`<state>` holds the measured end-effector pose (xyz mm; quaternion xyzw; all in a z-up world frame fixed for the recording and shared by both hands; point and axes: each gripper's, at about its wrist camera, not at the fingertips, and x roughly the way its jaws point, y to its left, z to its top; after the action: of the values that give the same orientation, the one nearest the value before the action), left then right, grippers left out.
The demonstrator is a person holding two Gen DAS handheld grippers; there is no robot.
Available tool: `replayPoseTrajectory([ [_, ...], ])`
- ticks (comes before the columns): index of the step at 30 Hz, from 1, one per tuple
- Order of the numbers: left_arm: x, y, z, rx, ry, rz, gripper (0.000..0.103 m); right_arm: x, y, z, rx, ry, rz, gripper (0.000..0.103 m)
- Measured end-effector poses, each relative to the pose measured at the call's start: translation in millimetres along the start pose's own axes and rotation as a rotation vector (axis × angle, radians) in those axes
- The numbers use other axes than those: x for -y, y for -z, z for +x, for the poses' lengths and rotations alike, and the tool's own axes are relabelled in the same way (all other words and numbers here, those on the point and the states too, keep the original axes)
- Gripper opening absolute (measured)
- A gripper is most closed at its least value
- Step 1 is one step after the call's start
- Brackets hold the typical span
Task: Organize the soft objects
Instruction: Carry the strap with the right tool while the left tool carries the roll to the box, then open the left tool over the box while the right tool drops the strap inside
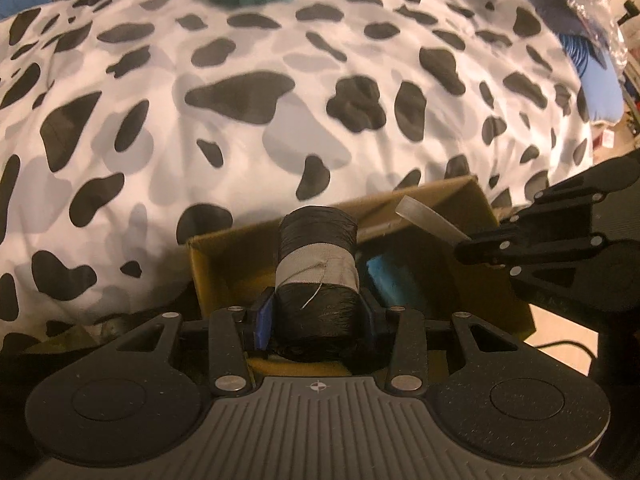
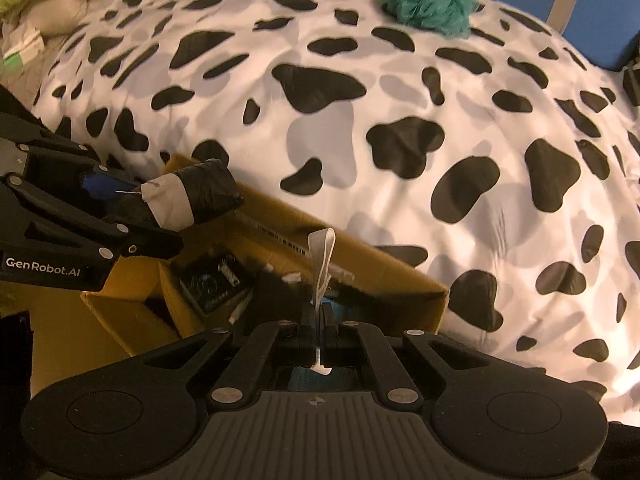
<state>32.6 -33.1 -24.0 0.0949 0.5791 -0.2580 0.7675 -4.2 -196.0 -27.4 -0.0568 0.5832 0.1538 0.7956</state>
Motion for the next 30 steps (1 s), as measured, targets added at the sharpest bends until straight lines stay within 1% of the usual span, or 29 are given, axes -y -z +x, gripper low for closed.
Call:
replayPoseTrajectory([
  [8, 1, 0, 8, -0.056, -0.011, 0.001, 0.041, -1, 1, 8, -0.047, -0.005, -0.015, 0.004],
  [18, 0, 0, 12, -0.075, -0.019, 0.000, 0.042, -4, 2, 14, -0.086, -0.017, -0.024, 0.005],
  [19, 0, 0, 14, -0.089, -0.027, -0.001, 0.042, -5, 2, 15, -0.095, -0.017, -0.030, 0.010],
  [20, 0, 0, 17, -0.105, -0.037, -0.003, 0.043, -6, 3, 16, -0.106, -0.013, -0.033, 0.017],
  [21, -1, 1, 20, -0.119, -0.046, -0.005, 0.047, -7, 3, 18, -0.115, -0.006, -0.039, 0.039],
  [22, -1, 1, 22, -0.130, -0.058, -0.007, 0.051, -8, 3, 19, -0.118, 0.000, -0.044, 0.064],
  [23, -2, 2, 23, -0.133, -0.065, -0.008, 0.059, -9, 4, 19, -0.118, 0.005, -0.052, 0.076],
  [24, -2, 2, 23, -0.132, -0.070, -0.009, 0.063, -11, 4, 18, -0.113, 0.010, -0.060, 0.091],
  [25, -3, 2, 22, -0.129, -0.072, -0.011, 0.067, -12, 4, 17, -0.110, 0.010, -0.065, 0.096],
  [27, -5, 1, 22, -0.130, -0.073, -0.018, 0.068, -11, 4, 18, -0.112, 0.012, -0.064, 0.099],
  [30, -6, 1, 24, -0.141, -0.082, -0.025, 0.068, -8, 3, 20, -0.126, 0.026, -0.046, 0.099],
])
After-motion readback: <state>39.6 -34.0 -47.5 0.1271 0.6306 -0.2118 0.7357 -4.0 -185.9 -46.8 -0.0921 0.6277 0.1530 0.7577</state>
